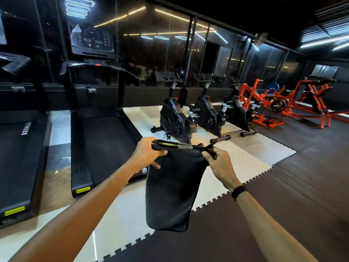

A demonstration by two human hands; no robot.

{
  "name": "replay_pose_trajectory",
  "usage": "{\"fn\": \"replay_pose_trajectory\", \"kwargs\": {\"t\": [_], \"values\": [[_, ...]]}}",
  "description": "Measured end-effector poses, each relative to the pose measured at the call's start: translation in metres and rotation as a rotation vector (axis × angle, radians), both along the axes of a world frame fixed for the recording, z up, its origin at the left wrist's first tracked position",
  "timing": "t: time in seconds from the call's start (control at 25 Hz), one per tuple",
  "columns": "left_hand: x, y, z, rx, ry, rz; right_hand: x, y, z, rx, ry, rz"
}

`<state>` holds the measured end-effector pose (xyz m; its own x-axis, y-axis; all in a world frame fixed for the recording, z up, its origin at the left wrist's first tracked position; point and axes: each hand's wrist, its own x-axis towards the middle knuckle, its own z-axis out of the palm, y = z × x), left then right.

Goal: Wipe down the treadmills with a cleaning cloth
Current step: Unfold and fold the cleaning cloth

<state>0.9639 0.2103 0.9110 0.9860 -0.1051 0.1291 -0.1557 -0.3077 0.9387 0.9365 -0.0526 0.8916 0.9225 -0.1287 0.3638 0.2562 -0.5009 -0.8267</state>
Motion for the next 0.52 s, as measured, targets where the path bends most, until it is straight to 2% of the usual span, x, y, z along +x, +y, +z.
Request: {"fn": "replay_pose_trajectory", "kwargs": {"t": [0.08, 0.16, 0.4, 0.44, 0.52], "values": [[-0.001, -0.003, -0.001, -0.079, 0.013, -0.011, -0.002, 0.0, 0.002, 0.051, 0.026, -0.012], [-0.001, -0.005, 0.0, -0.08, -0.031, 0.004, -0.003, 0.0, 0.006, 0.13, 0.056, 0.0], [-0.008, 0.002, 0.013, 0.102, -0.007, -0.127, -0.017, 0.002, 0.019, 0.129, 0.214, 0.037], [-0.003, 0.003, 0.029, 0.042, -0.037, -0.132, -0.011, 0.003, 0.037, 0.202, 0.178, 0.03], [0.011, 0.006, 0.078, -0.239, -0.092, -0.064, 0.007, 0.0, 0.085, 0.443, 0.081, 0.065]]}}
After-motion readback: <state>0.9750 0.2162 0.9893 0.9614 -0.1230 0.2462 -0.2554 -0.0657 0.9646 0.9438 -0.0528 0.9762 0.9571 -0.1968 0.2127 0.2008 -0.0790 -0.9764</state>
